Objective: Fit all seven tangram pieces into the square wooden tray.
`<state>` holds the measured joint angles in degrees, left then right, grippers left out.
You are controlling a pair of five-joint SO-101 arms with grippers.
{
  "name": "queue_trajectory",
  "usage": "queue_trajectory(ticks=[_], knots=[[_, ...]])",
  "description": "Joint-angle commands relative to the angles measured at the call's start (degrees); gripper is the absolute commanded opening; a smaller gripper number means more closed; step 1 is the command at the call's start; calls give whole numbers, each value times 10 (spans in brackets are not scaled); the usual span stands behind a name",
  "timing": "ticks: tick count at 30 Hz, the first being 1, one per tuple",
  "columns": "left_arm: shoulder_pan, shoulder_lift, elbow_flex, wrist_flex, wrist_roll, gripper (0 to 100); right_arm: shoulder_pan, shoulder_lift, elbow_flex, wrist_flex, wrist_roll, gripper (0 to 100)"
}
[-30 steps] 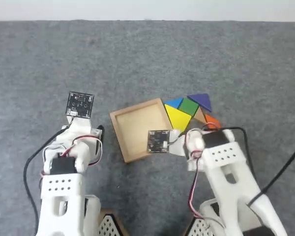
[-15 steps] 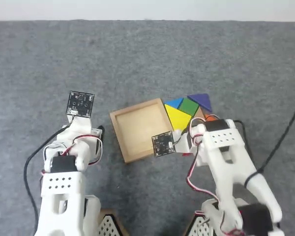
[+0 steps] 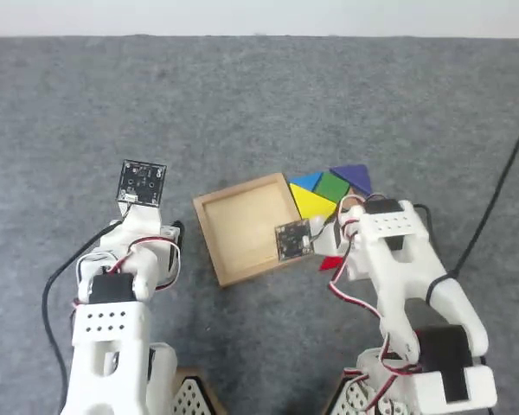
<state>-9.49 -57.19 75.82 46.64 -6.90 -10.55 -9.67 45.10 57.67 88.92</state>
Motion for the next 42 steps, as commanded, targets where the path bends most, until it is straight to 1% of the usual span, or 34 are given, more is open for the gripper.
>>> queue_trajectory(ticks=[1, 10, 18, 23, 29, 35, 39, 40, 42], knots=[[1, 2, -9, -11, -5, 171, 11, -15, -32, -3, 8, 329], [1, 2, -9, -11, -5, 171, 6, 19, -32, -7, 9, 329], [1, 2, -9, -11, -4, 171, -15, 58, -32, -8, 18, 329], [1, 2, -9, -11, -4, 171, -18, 60, -32, -34, -2, 329], [1, 2, -9, -11, -4, 171, -32, 59, -32, -31, -4, 329], [1, 2, -9, -11, -4, 171, -63, 63, -32, -31, -18, 329], [1, 2, -8, -11, -4, 171, -62, 64, -30, -31, -19, 327], [1, 2, -8, -11, -4, 171, -60, 64, -30, -31, -19, 318], [1, 2, -8, -11, -4, 171, -53, 64, -29, -30, -19, 257]])
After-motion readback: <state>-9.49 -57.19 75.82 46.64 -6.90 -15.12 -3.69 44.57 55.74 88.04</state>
